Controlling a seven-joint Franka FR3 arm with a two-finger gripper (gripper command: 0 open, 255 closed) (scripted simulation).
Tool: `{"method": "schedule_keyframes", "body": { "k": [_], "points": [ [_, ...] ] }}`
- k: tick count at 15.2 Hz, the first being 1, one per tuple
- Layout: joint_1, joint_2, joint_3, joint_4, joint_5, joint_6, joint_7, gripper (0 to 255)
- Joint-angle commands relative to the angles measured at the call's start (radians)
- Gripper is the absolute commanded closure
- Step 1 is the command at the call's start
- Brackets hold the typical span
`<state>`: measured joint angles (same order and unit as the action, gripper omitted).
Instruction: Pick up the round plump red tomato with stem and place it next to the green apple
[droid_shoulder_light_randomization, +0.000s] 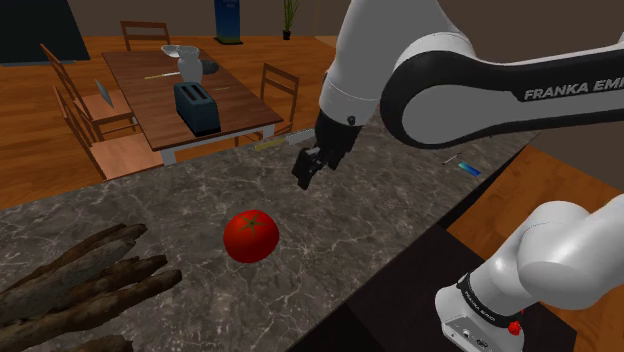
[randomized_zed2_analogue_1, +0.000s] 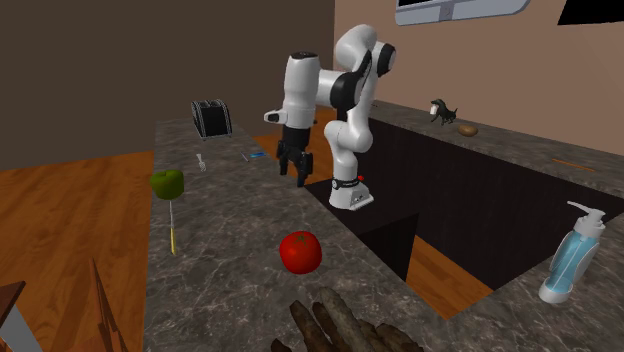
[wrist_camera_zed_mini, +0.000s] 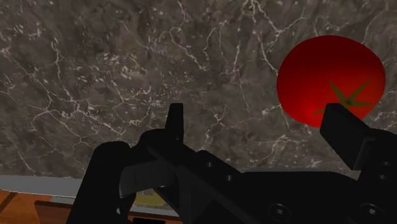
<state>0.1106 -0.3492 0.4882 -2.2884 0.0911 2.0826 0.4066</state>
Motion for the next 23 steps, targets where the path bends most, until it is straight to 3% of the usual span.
{"method": "schedule_keyframes", "body": {
  "k": [1,5,10,17,23],
  "points": [
    [-0.001,0.063,0.039,0.025,-0.015,0.041,0.054,0],
    [-0.004,0.207,0.112,0.114,-0.083,0.088,0.174,0],
    [0.02,0.401,0.171,0.25,-0.215,0.118,0.336,0],
    [0.03,0.465,0.162,0.218,-0.272,0.198,0.375,0],
    [0.031,0.47,0.161,0.216,-0.278,0.204,0.378,0]
  ]
}}
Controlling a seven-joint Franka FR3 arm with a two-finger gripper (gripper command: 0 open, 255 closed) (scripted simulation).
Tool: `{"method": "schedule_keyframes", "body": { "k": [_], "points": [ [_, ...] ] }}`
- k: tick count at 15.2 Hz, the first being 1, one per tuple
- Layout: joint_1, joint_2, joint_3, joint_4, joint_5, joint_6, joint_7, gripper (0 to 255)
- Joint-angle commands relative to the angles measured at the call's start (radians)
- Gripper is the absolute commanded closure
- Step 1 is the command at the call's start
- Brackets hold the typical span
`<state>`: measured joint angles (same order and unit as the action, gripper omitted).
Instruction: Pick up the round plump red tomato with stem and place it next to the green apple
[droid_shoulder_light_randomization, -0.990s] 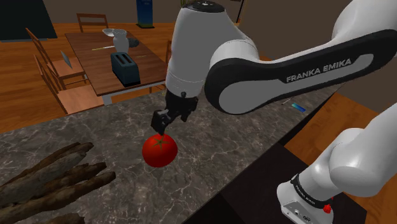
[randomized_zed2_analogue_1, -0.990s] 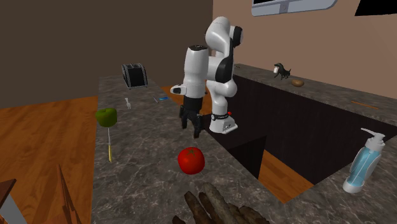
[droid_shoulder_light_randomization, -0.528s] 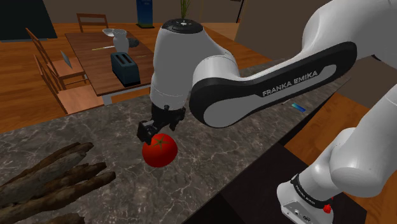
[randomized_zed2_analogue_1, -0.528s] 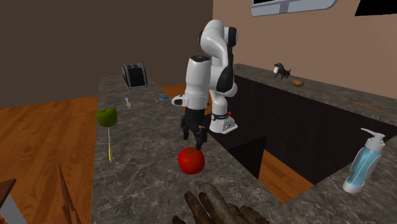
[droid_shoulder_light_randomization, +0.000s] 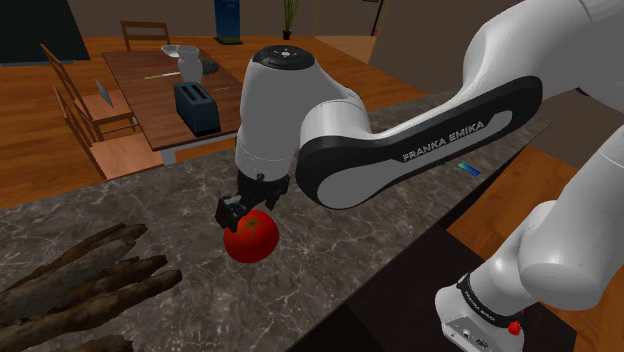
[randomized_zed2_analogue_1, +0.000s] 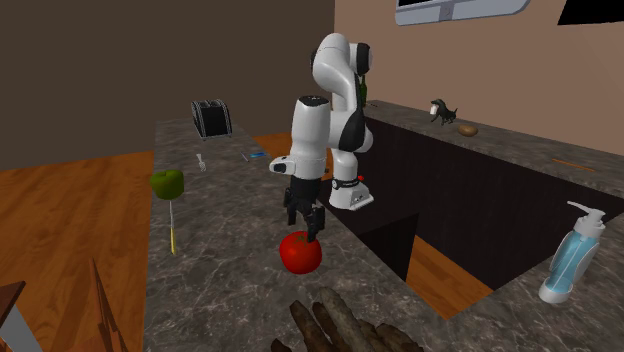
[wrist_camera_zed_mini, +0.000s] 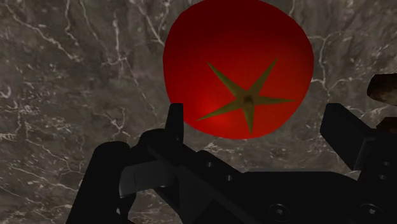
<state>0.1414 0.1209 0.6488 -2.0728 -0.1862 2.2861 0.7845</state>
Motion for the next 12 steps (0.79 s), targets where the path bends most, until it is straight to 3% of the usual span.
{"method": "schedule_keyframes", "body": {
  "k": [1,2,3,12],
  "points": [
    [0.0,0.0,0.0,0.0,0.0,0.0,0.0,0],
    [0.0,0.0,0.0,0.0,0.0,0.0,0.0,0],
    [0.0,0.0,0.0,0.0,0.0,0.0,0.0,255],
    [0.0,0.0,0.0,0.0,0.0,0.0,0.0,255]
  ]
}}
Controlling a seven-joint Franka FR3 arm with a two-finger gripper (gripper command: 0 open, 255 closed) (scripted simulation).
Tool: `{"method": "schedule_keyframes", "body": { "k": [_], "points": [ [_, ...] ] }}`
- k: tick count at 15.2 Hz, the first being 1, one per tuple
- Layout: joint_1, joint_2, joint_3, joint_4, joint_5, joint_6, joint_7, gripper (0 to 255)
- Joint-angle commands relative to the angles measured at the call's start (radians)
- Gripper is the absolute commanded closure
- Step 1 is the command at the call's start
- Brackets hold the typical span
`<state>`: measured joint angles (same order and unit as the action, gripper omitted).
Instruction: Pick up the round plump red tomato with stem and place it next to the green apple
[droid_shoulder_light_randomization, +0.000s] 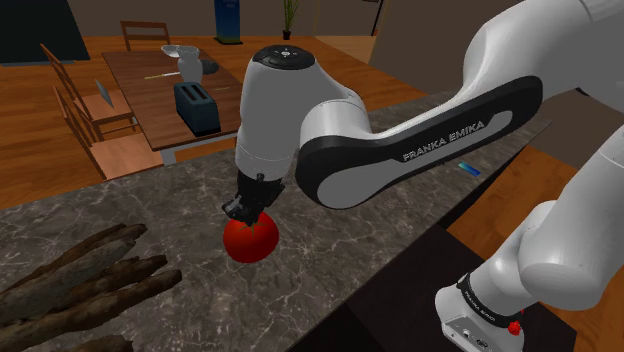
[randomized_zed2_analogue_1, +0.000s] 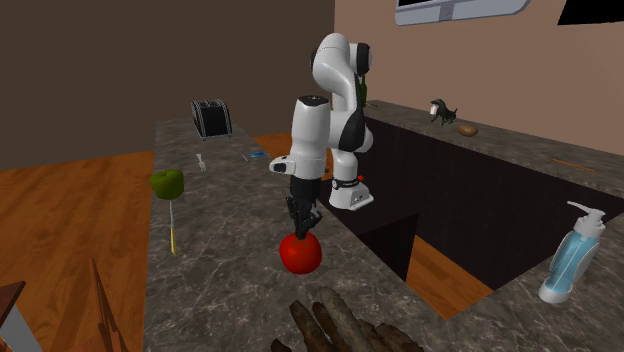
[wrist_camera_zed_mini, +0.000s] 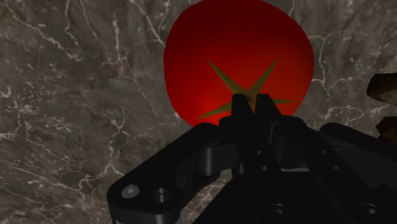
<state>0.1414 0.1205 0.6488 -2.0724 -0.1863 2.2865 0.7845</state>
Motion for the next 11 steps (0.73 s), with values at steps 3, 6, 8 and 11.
{"method": "schedule_keyframes", "body": {
  "k": [3,6,8,11],
  "points": [
    [-0.004,-0.021,0.003,0.019,0.022,-0.036,-0.017,255],
    [-0.007,-0.041,0.006,0.041,0.041,-0.072,-0.032,255],
    [-0.009,-0.053,0.007,0.057,0.053,-0.097,-0.041,255],
    [-0.011,-0.069,0.007,0.082,0.068,-0.134,-0.053,255]
  ]
}}
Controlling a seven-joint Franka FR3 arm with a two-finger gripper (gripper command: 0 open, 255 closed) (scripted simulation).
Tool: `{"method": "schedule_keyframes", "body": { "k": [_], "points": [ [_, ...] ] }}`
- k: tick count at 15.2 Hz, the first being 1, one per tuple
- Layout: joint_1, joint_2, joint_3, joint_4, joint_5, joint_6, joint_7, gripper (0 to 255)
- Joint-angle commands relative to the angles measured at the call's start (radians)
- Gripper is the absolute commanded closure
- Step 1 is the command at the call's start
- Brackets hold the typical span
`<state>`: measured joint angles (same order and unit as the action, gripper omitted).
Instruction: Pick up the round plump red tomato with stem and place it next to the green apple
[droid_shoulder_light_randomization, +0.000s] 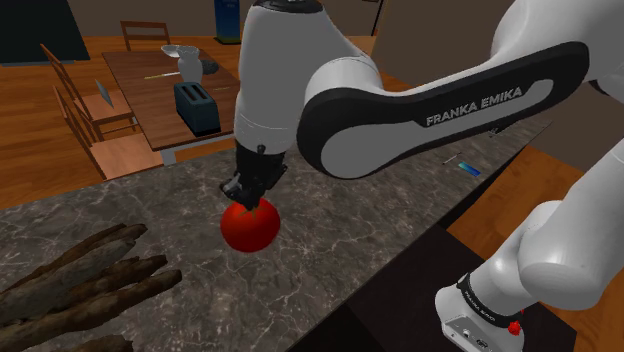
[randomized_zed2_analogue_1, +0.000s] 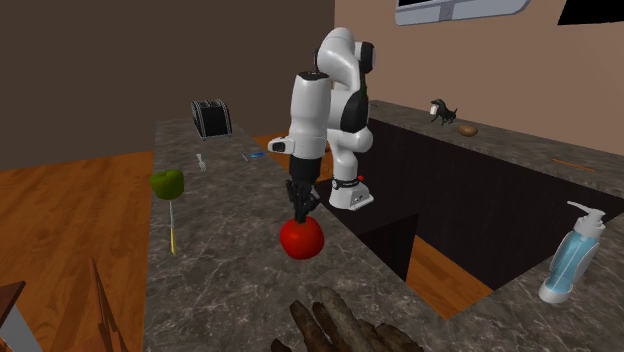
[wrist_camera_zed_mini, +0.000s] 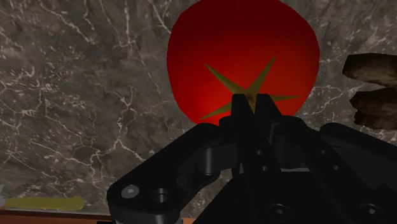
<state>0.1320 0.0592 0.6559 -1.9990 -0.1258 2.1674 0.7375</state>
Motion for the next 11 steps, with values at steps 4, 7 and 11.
{"method": "schedule_keyframes", "body": {
  "k": [4,7,11],
  "points": [
    [-0.003,-0.026,0.0,0.045,0.024,-0.065,-0.02,255],
    [-0.004,-0.037,0.0,0.076,0.034,-0.103,-0.028,255],
    [-0.005,-0.048,-0.001,0.119,0.044,-0.155,-0.037,255]
  ]
}}
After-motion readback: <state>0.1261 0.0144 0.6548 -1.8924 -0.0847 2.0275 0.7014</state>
